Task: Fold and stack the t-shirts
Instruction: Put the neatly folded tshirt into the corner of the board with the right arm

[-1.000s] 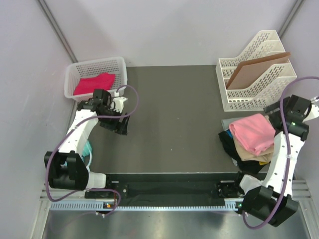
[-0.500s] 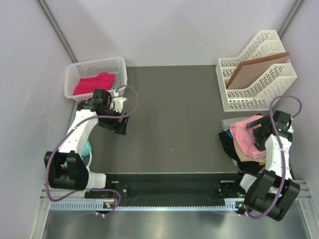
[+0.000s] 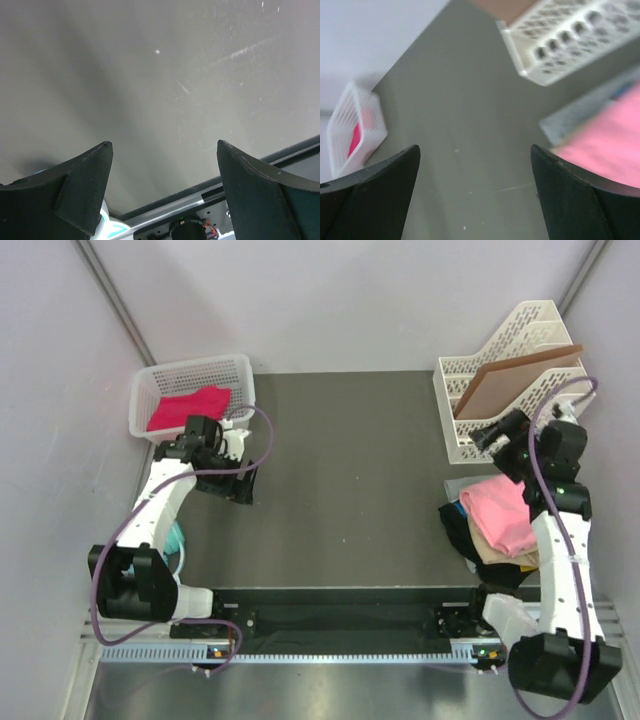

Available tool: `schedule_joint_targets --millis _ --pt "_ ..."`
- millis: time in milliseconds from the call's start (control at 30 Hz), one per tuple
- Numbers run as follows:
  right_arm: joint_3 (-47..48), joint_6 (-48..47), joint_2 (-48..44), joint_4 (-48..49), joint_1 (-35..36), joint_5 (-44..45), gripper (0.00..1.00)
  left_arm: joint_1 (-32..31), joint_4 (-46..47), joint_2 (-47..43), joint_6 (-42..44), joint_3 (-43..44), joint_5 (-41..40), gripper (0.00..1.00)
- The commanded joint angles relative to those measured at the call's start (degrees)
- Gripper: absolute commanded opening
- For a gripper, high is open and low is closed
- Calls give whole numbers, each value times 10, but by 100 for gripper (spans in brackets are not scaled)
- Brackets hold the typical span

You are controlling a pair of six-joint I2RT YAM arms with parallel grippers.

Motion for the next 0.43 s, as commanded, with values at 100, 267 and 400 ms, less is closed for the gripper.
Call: schedule_joint_targets --millis 100,267,400 --pt "71 -52 35 74 147 0 97 4 42 -10 -32 39 -9 90" --pt "70 -56 69 116 217 -10 100 3 48 -14 -36 28 -12 90" --pt "90 -77 101 126 275 -7 100 3 59 -16 -40 22 -16 90"
